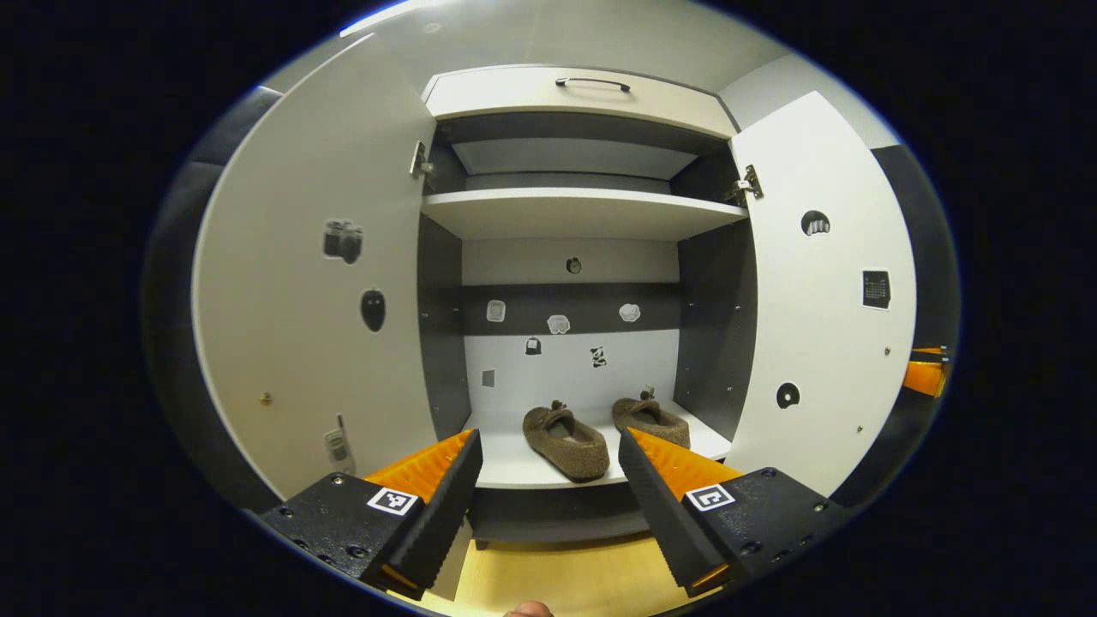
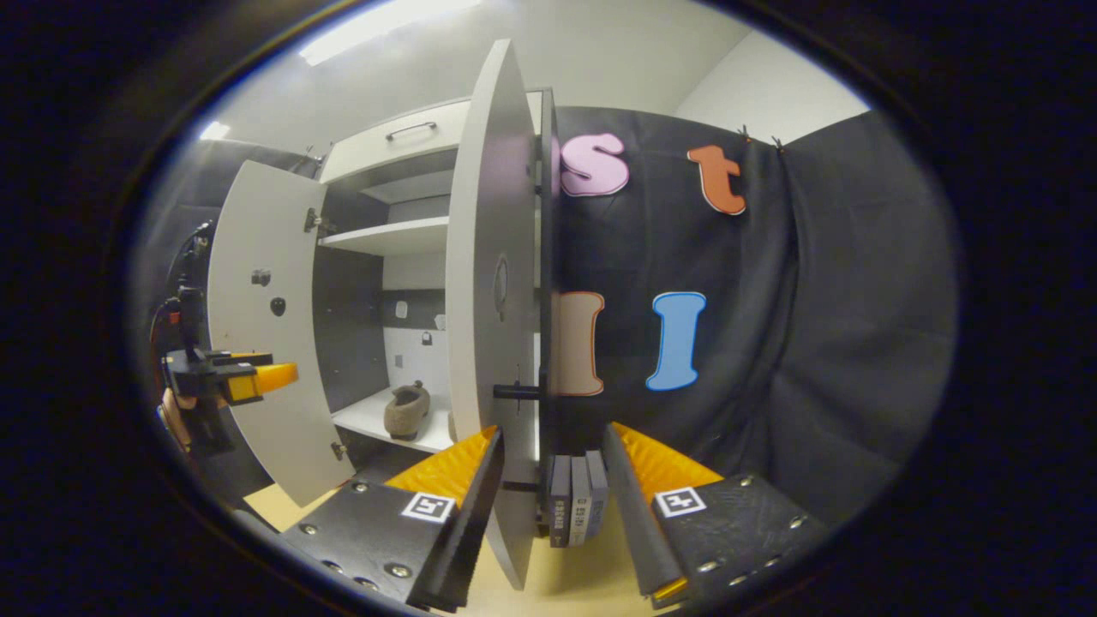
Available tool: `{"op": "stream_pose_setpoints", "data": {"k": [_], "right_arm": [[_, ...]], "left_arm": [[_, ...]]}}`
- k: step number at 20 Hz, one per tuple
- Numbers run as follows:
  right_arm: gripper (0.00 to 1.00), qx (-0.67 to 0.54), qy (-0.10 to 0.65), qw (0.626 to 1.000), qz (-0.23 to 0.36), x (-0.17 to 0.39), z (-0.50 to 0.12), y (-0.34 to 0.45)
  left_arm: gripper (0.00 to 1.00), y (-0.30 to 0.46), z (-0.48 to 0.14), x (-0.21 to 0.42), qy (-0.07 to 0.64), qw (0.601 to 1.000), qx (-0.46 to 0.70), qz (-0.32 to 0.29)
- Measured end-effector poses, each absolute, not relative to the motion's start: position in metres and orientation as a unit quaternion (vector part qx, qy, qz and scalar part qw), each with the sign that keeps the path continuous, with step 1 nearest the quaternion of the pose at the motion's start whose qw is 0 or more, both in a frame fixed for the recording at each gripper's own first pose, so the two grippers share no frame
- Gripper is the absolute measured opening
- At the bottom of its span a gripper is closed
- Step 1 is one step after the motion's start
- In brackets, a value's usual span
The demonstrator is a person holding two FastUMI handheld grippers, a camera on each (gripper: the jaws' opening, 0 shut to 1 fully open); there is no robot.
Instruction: Grab one shoe with the right hand and put it into the shoe cabinet, grab the other shoe with the left hand and put it into the shoe cabinet; then close the right door with the right hand and the left door with the left hand.
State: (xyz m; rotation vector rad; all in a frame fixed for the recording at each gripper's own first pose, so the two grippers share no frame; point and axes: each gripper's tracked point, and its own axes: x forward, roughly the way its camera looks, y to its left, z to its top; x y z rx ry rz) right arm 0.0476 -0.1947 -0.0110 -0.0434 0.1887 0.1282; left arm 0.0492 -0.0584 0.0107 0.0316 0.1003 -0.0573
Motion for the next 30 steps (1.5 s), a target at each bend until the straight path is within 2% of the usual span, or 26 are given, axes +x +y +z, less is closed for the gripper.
{"op": "stream_pose_setpoints", "data": {"k": [1,2,3,4,8,12,13,19,20,21,25,26,27,30], "right_arm": [[0.71,-0.02,0.095,0.993,0.068,0.048,-0.012,-0.194],[0.65,-0.015,0.094,0.993,0.075,0.049,-0.012,-0.192],[0.65,-0.01,0.097,0.992,0.082,0.049,-0.013,-0.192],[0.71,-0.006,0.098,0.991,0.088,0.049,-0.014,-0.19],[0.7,0.0,0.103,0.988,0.112,0.049,-0.016,-0.182],[0.71,0.009,0.109,0.982,0.154,0.049,-0.02,-0.14],[0.71,0.012,0.111,0.98,0.162,0.05,-0.021,-0.132],[0.71,0.023,0.119,0.975,0.184,0.069,-0.029,-0.093],[0.71,0.028,0.12,0.974,0.187,0.072,-0.03,-0.087],[0.65,0.029,0.12,0.975,0.186,0.074,-0.031,-0.087],[0.65,0.038,0.126,0.973,0.188,0.09,-0.036,-0.067],[0.65,0.041,0.125,0.973,0.192,0.092,-0.037,-0.061],[0.73,0.04,0.125,0.972,0.196,0.095,-0.037,-0.056],[0.73,0.038,0.122,0.972,0.199,0.101,-0.04,-0.034]], "left_arm": [[0.98,-0.054,0.013,0.04,0.049,0.998,0.018,-0.024],[0.98,-0.051,0.016,0.03,0.047,0.998,0.019,-0.022],[0.98,-0.048,0.019,0.021,0.046,0.999,0.02,-0.02],[0.98,-0.044,0.021,0.012,0.044,0.999,0.021,-0.018],[0.98,-0.02,0.028,-0.01,0.033,0.999,0.034,0.006],[1.0,0.004,0.024,-0.023,0.04,0.999,0.025,0.027],[0.98,0.011,0.025,-0.025,0.039,0.998,0.027,0.033],[1.0,0.046,0.031,-0.037,0.034,0.997,0.034,0.059],[0.98,0.05,0.032,-0.038,0.034,0.997,0.033,0.062],[0.98,0.055,0.033,-0.038,0.033,0.997,0.033,0.066],[1.0,0.068,0.034,-0.037,0.03,0.996,0.031,0.073],[0.98,0.075,0.035,-0.039,0.028,0.996,0.031,0.075],[0.98,0.079,0.035,-0.04,0.028,0.996,0.029,0.078],[0.98,0.091,0.033,-0.038,0.03,0.995,0.025,0.087]]}}
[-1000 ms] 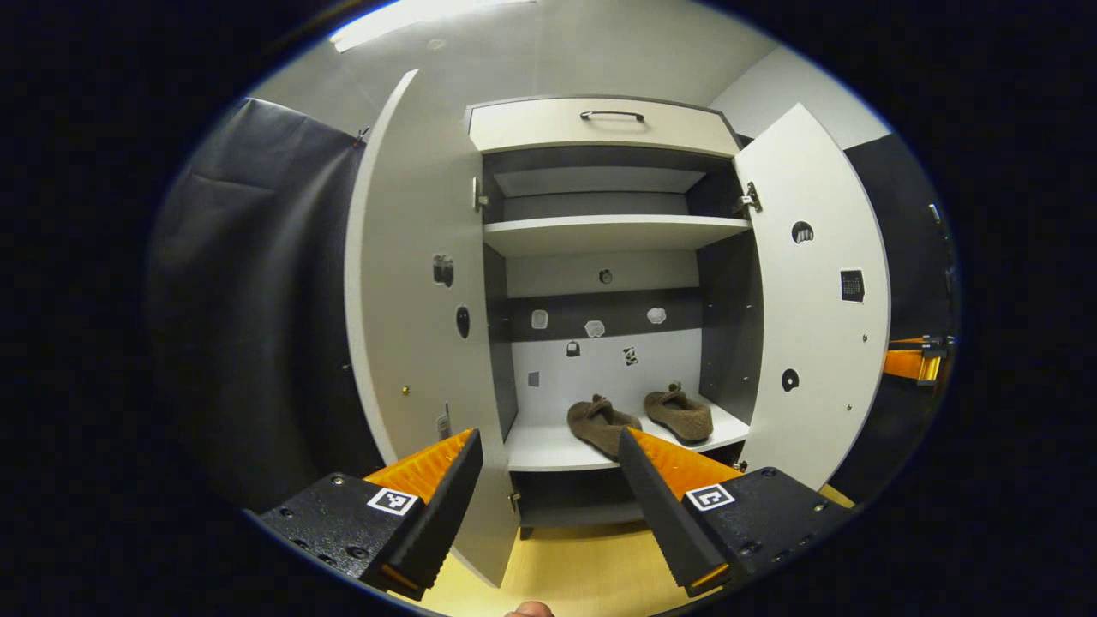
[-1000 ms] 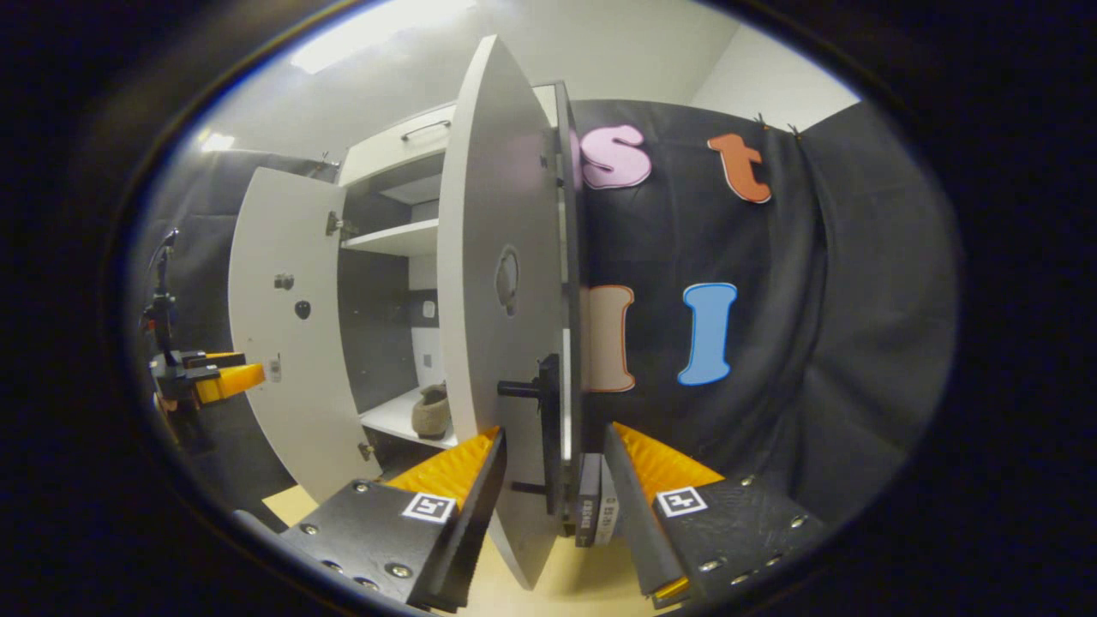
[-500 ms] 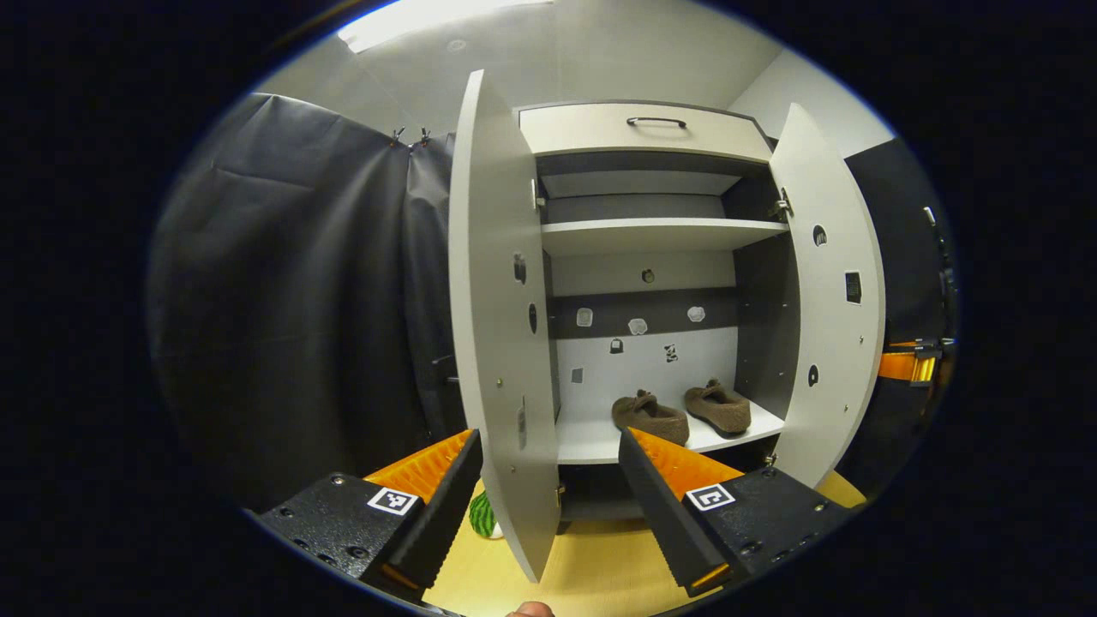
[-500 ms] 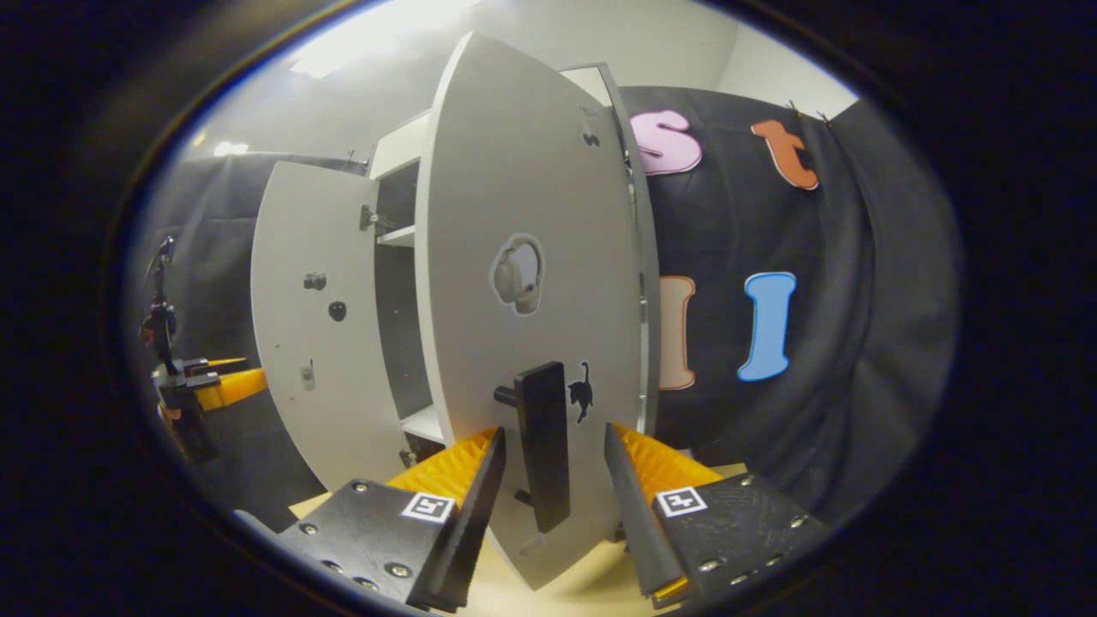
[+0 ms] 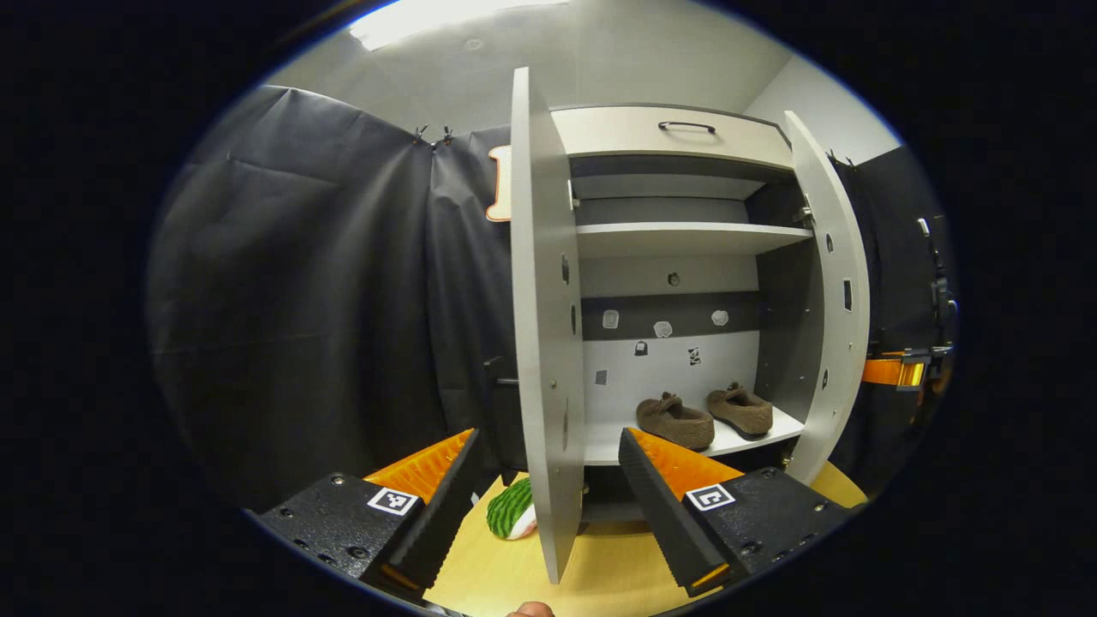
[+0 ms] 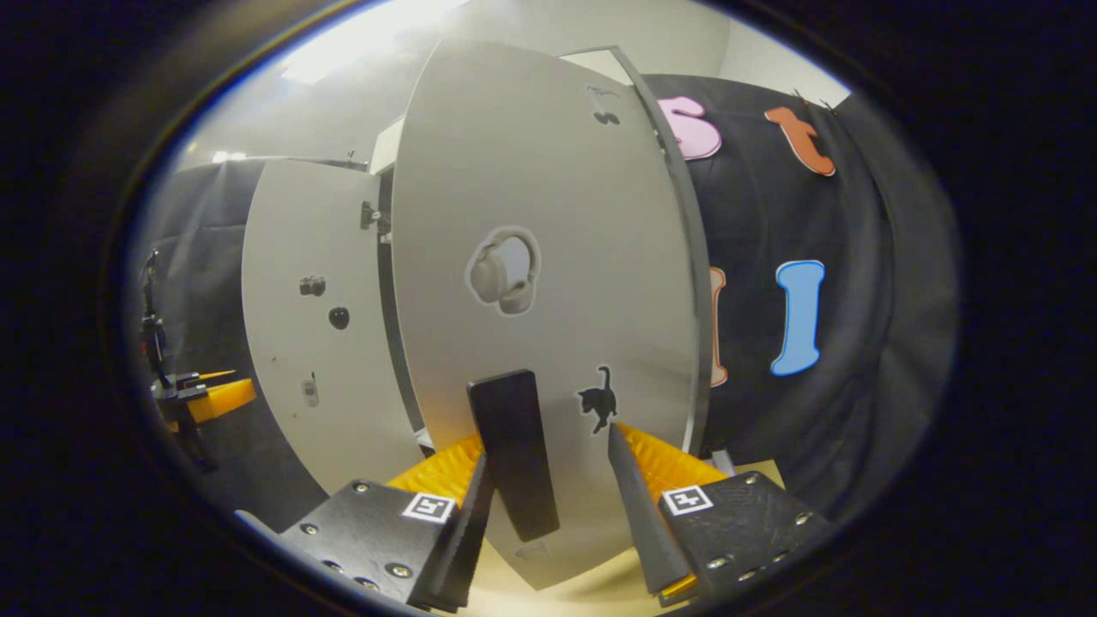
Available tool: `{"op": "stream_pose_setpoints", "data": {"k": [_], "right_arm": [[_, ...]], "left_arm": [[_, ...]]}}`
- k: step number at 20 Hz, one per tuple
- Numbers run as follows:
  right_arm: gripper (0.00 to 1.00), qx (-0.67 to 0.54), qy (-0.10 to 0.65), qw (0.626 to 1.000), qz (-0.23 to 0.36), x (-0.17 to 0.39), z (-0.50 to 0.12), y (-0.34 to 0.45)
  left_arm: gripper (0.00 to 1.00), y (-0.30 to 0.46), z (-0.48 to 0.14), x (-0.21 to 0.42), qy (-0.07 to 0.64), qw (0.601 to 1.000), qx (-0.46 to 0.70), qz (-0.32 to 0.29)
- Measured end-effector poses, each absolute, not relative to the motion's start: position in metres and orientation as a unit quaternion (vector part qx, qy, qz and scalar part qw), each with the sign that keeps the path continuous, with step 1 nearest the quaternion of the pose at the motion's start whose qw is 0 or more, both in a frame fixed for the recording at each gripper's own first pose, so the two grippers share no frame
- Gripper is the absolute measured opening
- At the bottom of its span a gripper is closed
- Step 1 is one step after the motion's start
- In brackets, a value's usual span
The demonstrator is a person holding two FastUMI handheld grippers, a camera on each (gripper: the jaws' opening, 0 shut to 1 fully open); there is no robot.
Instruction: Grab one shoe with the right hand and put it into the shoe cabinet, grab the other shoe with the left hand and put it into the shoe cabinet; then close the right door with the right hand and the left door with the left hand.
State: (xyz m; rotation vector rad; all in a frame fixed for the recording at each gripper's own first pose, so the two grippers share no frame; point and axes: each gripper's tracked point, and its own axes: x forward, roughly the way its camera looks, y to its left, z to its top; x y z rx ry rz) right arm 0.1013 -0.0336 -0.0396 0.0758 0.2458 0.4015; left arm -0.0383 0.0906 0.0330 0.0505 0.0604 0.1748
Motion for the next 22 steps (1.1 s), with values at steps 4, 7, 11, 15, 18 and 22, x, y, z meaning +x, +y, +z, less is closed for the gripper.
{"op": "stream_pose_setpoints", "data": {"k": [4,7,11,15,18,22], "right_arm": [[0.73,0.055,0.131,0.967,0.21,0.113,-0.049,0.001],[0.73,0.07,0.133,0.967,0.207,0.128,-0.056,0.019],[0.73,0.079,0.13,0.968,0.201,0.143,-0.058,0.031],[0.73,0.08,0.127,0.971,0.188,0.153,-0.061,0.041],[0.73,0.07,0.121,0.975,0.173,0.162,-0.062,0.049],[0.73,0.063,0.117,0.979,0.154,0.171,-0.064,0.053]], "left_arm": [[0.98,0.112,0.031,-0.04,0.032,0.993,0.036,0.107],[0.98,0.13,0.027,-0.041,0.037,0.992,0.034,0.12],[0.98,0.153,0.023,-0.041,0.038,0.991,0.021,0.129],[1.0,0.174,0.02,-0.035,0.035,0.991,0.011,0.131],[0.98,0.176,0.012,-0.03,0.04,0.993,0.005,0.11],[1.0,0.169,0.003,-0.015,0.047,0.997,-0.01,0.055]]}}
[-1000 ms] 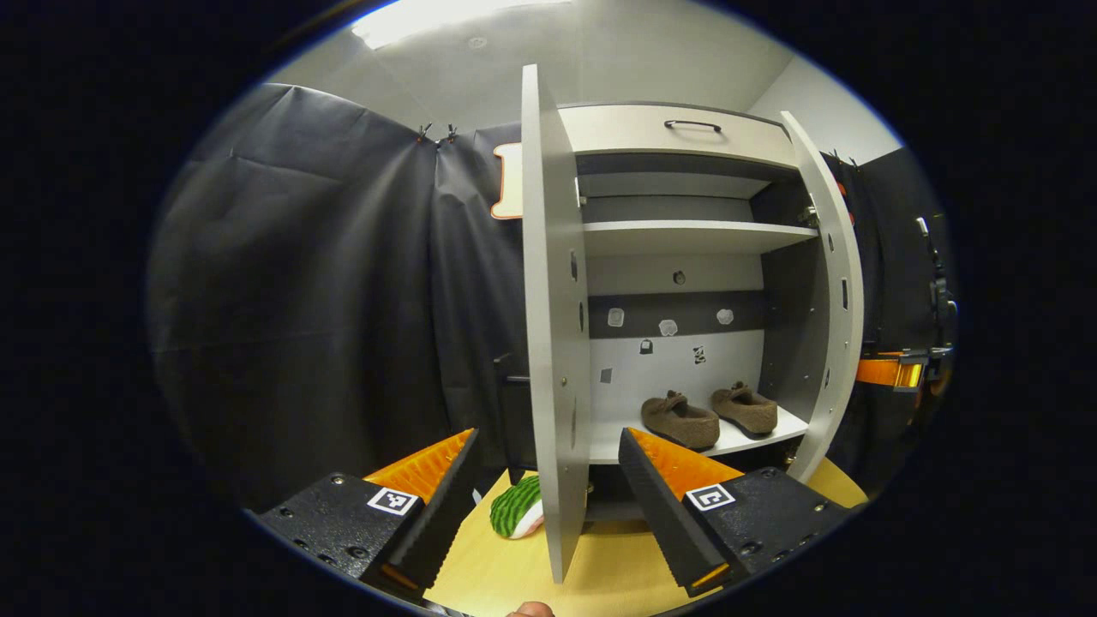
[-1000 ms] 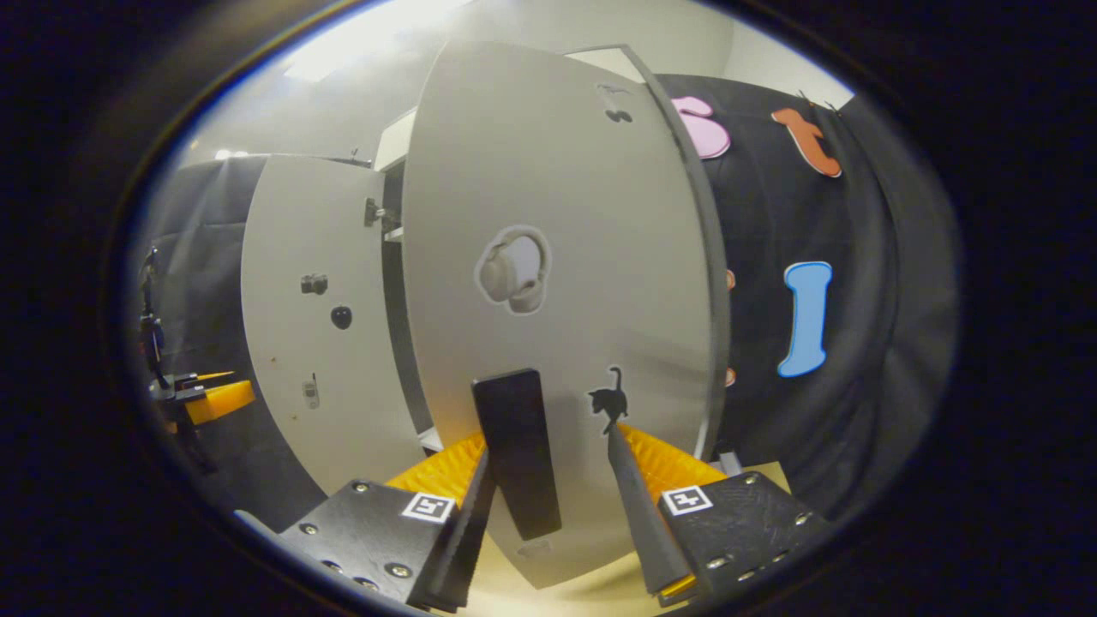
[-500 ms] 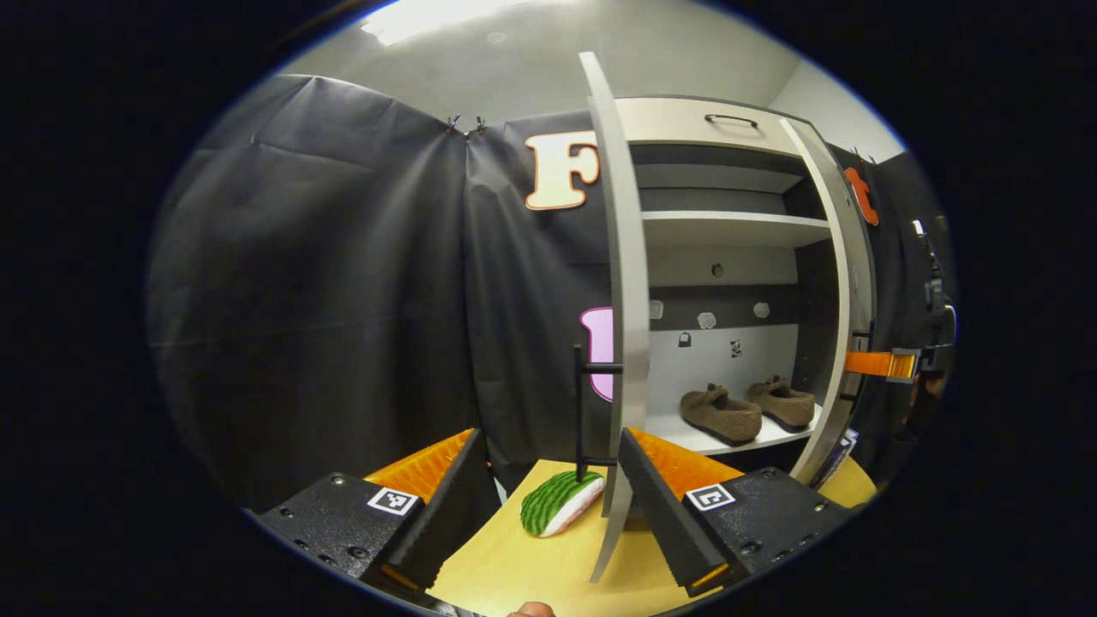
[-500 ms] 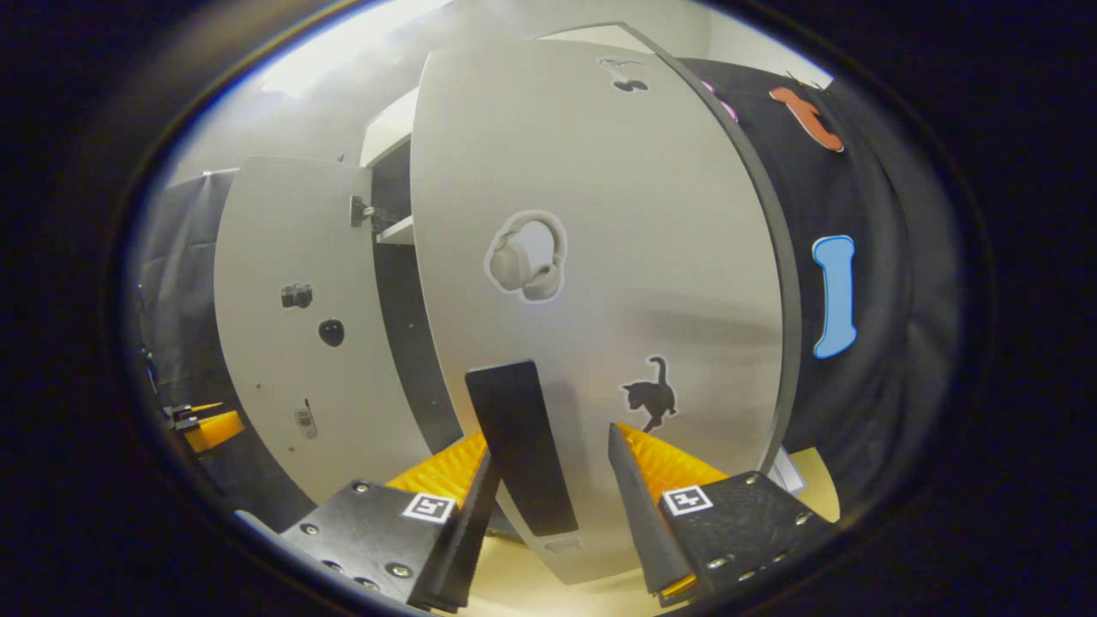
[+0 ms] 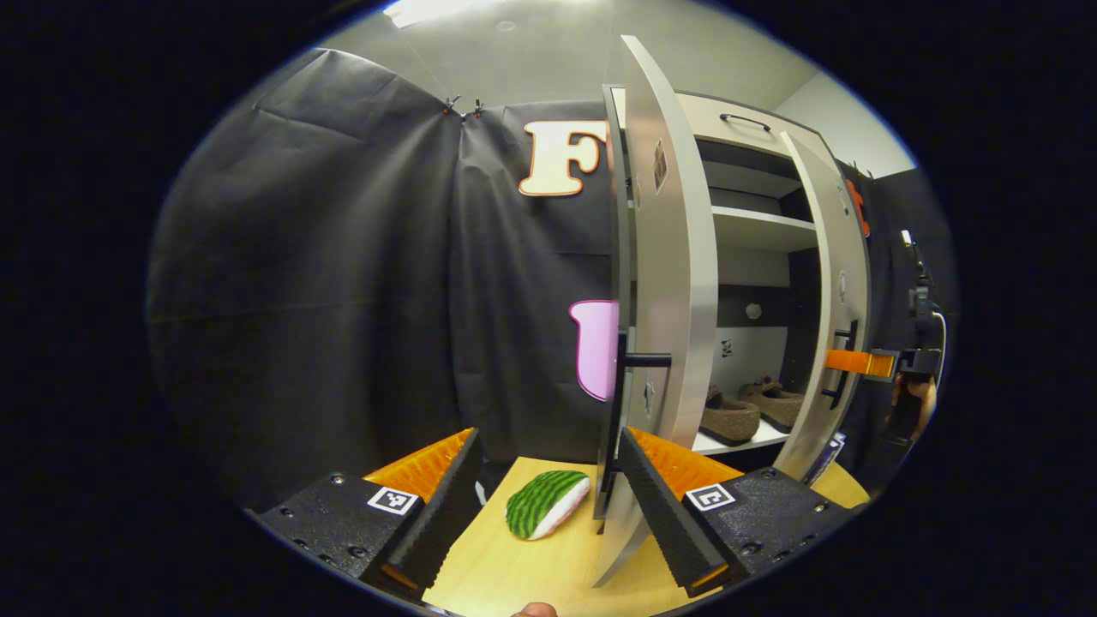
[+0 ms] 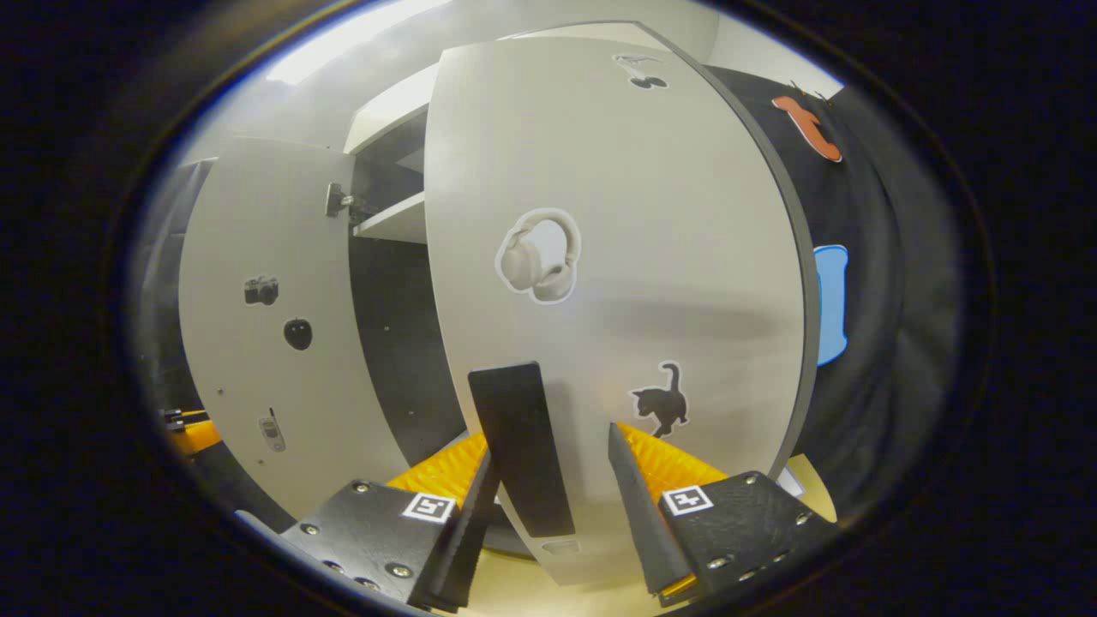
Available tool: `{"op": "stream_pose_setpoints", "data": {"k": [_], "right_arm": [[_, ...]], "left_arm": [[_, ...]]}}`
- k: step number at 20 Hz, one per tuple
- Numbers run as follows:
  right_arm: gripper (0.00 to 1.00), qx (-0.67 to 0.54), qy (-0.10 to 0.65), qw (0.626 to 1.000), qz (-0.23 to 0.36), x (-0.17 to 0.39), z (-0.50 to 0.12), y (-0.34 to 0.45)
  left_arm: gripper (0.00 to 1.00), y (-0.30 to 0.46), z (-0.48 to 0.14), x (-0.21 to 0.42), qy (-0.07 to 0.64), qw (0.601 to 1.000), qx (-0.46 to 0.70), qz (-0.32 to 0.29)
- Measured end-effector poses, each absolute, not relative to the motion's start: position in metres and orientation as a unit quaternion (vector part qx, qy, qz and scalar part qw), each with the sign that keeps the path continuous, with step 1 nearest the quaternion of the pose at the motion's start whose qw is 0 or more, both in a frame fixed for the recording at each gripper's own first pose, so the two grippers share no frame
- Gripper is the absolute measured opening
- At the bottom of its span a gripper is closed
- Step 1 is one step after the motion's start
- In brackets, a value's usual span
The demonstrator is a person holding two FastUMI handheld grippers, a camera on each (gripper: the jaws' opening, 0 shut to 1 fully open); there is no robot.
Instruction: Grab one shoe with the right hand and put it into the shoe cabinet, grab the other shoe with the left hand and put it into the shoe cabinet; then close the right door with the right hand and the left door with the left hand.
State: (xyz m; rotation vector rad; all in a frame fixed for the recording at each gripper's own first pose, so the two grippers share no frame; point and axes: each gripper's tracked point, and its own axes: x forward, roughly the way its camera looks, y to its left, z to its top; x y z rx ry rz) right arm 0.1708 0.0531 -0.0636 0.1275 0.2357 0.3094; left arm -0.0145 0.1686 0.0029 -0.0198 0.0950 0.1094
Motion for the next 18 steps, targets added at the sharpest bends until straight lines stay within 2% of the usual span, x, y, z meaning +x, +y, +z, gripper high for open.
{"op": "stream_pose_setpoints", "data": {"k": [3,6,10,11,12,13,14,15,16,17,18], "right_arm": [[0.73,0.063,0.113,0.982,0.138,0.173,-0.065,0.055],[0.73,0.062,0.115,0.984,0.124,0.175,-0.067,0.057],[0.73,0.065,0.1,0.986,0.113,0.171,-0.056,0.06],[0.73,0.065,0.096,0.987,0.111,0.167,-0.053,0.059],[0.73,0.064,0.094,0.987,0.11,0.161,-0.051,0.058],[0.73,0.064,0.092,0.988,0.11,0.155,-0.049,0.057],[0.73,0.064,0.091,0.988,0.109,0.15,-0.047,0.055],[0.73,0.064,0.09,0.988,0.107,0.146,-0.046,0.053],[0.73,0.063,0.09,0.988,0.106,0.141,-0.045,0.05],[0.73,0.063,0.09,0.988,0.104,0.136,-0.044,0.047],[0.73,0.063,0.091,0.989,0.102,0.131,-0.043,0.042]], "left_arm": [[0.99,0.154,0.006,-0.004,0.037,0.999,0.005,0.008],[0.92,0.154,0.007,-0.002,0.033,0.999,0.02,-0.016],[0.92,0.144,0.004,0.003,0.041,0.997,-0.021,-0.053],[0.95,0.141,0.005,0.004,0.041,0.997,-0.022,-0.058],[0.89,0.139,0.005,0.005,0.041,0.997,-0.016,-0.063],[0.89,0.135,0.007,0.006,0.038,0.997,-0.009,-0.069],[0.93,0.128,0.008,0.007,0.036,0.996,-0.008,-0.078],[0.88,0.12,0.007,0.008,0.037,0.995,-0.013,-0.09],[0.92,0.109,0.006,0.009,0.037,0.994,-0.02,-0.102],[0.89,0.099,0.006,0.011,0.039,0.993,-0.023,-0.113],[0.92,0.089,0.006,0.014,0.039,0.991,-0.021,-0.123]]}}
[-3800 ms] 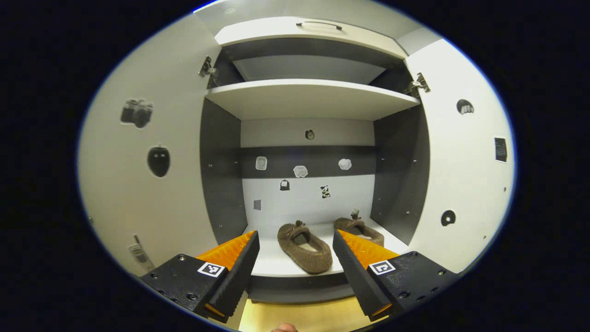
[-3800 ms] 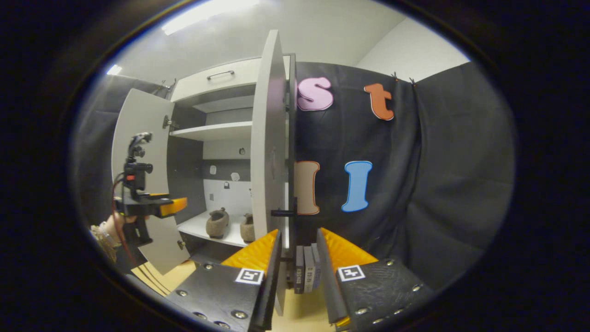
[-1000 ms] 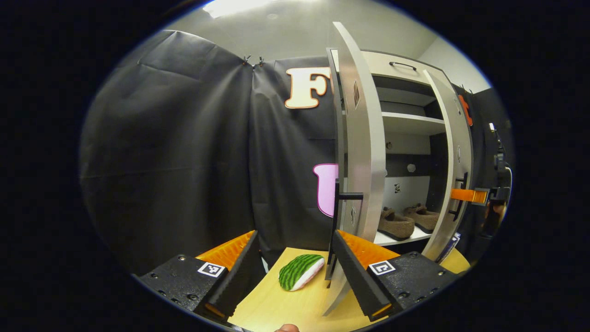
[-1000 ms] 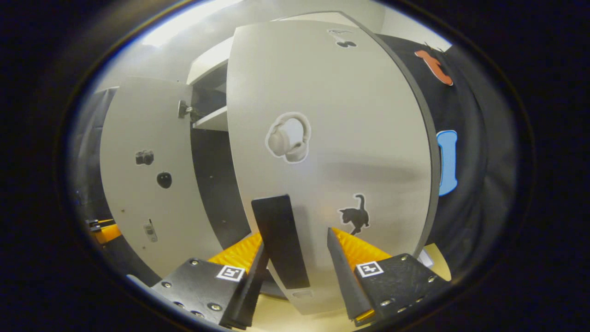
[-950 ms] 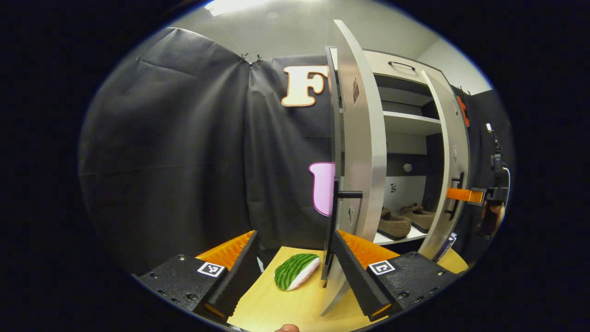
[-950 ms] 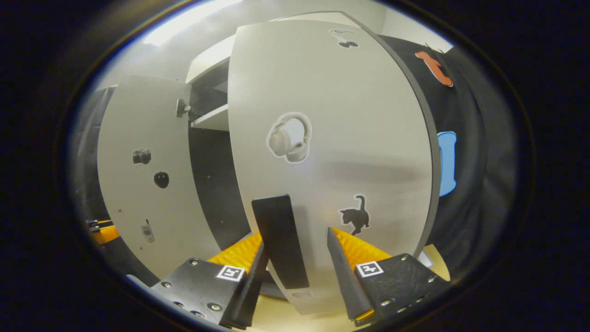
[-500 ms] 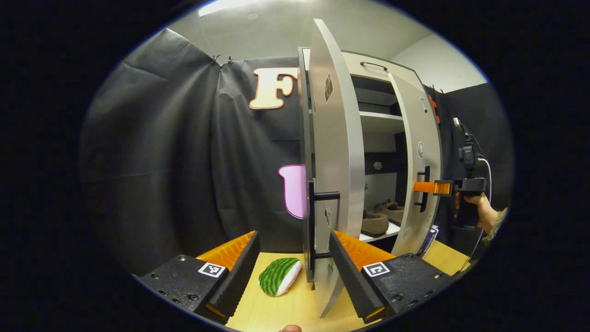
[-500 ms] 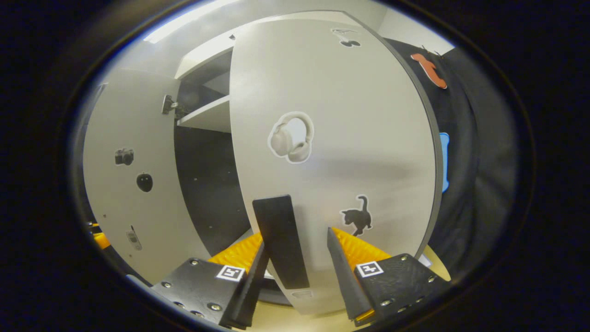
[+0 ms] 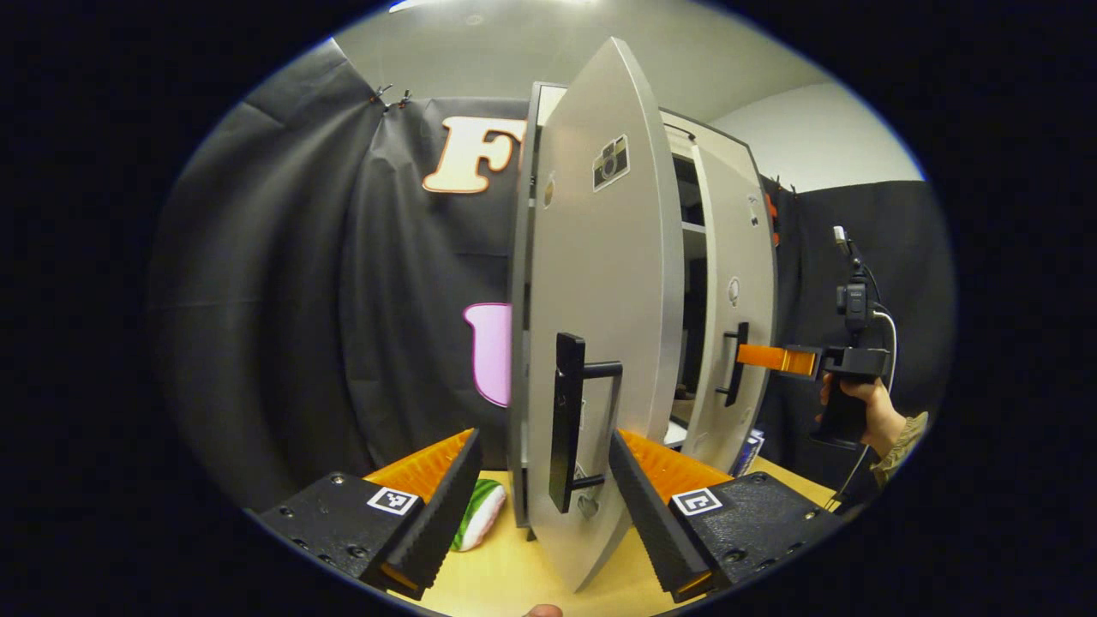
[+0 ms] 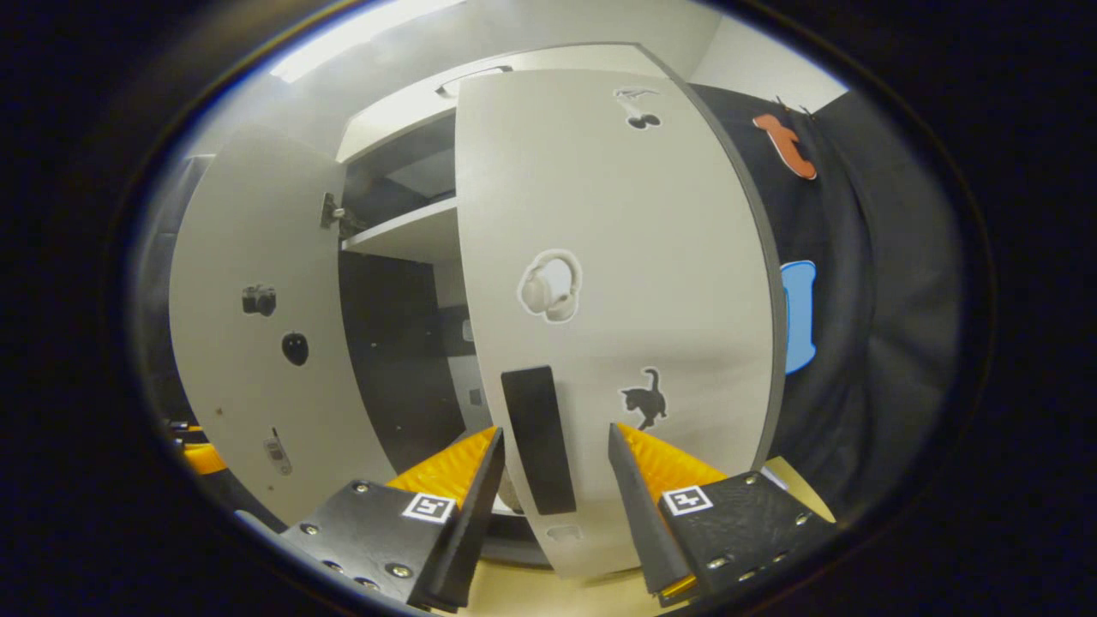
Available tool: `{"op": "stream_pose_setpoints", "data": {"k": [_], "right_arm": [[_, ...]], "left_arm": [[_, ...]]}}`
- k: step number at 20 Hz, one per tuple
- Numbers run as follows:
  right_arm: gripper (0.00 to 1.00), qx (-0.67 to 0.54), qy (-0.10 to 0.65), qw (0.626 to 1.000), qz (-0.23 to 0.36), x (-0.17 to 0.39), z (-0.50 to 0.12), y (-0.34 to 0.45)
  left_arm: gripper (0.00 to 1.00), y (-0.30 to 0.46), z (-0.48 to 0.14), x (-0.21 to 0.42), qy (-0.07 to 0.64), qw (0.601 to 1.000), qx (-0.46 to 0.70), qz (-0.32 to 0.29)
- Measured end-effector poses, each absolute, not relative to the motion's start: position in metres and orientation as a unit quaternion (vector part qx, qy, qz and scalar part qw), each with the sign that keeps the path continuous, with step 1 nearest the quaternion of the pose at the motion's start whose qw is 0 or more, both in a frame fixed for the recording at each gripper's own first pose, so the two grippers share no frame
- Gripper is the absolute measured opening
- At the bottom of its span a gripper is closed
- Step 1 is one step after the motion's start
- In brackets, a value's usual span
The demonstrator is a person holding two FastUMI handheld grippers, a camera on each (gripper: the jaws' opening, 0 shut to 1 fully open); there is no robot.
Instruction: Grab one shoe with the right hand and put it into the shoe cabinet, grab the other shoe with the left hand and put it into the shoe cabinet; then close the right door with the right hand and the left door with the left hand.
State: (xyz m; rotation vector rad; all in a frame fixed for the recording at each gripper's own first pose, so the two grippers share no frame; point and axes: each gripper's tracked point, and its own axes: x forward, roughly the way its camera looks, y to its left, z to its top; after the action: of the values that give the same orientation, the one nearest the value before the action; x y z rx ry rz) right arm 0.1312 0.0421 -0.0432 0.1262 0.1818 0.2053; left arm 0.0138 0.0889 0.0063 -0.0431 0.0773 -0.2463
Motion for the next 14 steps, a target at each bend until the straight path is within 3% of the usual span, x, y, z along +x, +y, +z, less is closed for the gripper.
{"op": "stream_pose_setpoints", "data": {"k": [1,9,10,11,12,14], "right_arm": [[0.73,0.063,0.09,0.989,0.1,0.126,-0.042,0.037],[0.73,0.073,0.085,0.991,0.067,0.097,-0.033,-0.02],[0.73,0.078,0.087,0.991,0.064,0.095,-0.034,-0.027],[0.73,0.082,0.088,0.991,0.061,0.093,-0.035,-0.033],[0.73,0.085,0.089,0.991,0.058,0.092,-0.036,-0.04],[0.73,0.084,0.09,0.991,0.05,0.087,-0.038,-0.055]], "left_arm": [[0.89,0.08,0.008,0.016,0.037,0.991,-0.018,-0.13],[0.92,0.034,0.011,0.042,0.026,0.988,-0.031,-0.148],[0.88,0.027,0.011,0.046,0.025,0.988,-0.032,-0.151],[0.92,0.021,0.012,0.05,0.025,0.988,-0.03,-0.153],[0.89,0.013,0.011,0.054,0.025,0.987,-0.028,-0.157],[0.92,-0.007,0.012,0.062,0.021,0.985,-0.026,-0.17]]}}
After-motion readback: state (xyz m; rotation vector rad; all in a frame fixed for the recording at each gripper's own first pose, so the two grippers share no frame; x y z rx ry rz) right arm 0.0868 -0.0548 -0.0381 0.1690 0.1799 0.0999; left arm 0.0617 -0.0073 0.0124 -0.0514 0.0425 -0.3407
